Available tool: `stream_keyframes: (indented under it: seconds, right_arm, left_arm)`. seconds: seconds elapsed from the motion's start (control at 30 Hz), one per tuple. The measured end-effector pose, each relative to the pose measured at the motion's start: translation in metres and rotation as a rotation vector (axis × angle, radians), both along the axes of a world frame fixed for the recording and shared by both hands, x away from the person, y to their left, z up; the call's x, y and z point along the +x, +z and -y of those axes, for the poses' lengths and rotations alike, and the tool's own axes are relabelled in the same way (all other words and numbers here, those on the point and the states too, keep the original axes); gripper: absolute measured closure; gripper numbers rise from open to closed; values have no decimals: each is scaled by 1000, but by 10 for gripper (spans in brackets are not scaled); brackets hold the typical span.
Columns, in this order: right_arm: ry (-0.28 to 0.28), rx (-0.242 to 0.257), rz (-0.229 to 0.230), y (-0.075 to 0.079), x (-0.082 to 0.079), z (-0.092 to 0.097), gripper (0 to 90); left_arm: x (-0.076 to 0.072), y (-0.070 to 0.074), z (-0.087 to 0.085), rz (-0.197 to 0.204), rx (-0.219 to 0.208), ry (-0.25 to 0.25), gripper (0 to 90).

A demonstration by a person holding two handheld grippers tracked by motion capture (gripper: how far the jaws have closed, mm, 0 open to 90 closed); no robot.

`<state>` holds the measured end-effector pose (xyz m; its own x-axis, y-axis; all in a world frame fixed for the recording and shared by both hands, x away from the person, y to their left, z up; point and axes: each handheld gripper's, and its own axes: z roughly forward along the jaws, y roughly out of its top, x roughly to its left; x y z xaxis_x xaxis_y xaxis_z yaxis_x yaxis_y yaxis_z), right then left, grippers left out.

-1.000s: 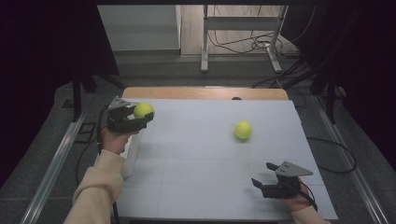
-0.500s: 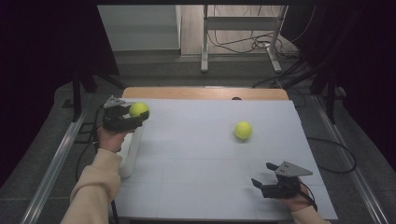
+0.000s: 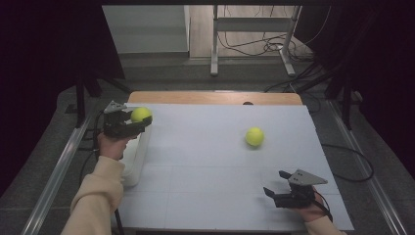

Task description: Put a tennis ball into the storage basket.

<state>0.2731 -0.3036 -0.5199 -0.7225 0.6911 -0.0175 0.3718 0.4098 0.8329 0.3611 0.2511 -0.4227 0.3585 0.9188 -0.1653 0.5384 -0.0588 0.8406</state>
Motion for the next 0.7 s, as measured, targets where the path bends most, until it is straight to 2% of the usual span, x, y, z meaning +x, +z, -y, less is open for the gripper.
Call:
stream_keyframes:
  seconds: [0.7]
  right_arm:
    - [0,-2,-4,-1,1,0,142]
  left_arm:
    - [1,-5,-2,-30,11,-2,262]
